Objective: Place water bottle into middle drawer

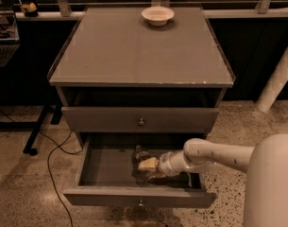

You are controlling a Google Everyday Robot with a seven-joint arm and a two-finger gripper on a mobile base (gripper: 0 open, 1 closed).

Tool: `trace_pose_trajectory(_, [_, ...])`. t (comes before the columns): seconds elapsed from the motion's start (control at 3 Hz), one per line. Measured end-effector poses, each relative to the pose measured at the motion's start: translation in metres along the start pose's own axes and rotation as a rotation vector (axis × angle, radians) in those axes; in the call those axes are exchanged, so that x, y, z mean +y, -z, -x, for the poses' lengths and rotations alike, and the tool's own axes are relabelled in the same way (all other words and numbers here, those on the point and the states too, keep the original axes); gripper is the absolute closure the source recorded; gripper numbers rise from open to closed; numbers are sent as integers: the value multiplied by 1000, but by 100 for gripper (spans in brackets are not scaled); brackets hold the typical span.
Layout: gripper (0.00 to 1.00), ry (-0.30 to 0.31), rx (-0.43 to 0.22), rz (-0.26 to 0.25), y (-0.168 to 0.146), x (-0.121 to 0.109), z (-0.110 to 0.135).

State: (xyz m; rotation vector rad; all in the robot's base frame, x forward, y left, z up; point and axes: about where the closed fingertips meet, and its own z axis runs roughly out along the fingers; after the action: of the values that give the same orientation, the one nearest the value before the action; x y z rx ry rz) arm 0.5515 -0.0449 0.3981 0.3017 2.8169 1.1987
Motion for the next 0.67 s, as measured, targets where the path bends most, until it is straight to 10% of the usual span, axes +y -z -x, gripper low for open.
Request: trace_pose_trajectory(0.67, [51, -3, 2, -1, 0, -1, 0])
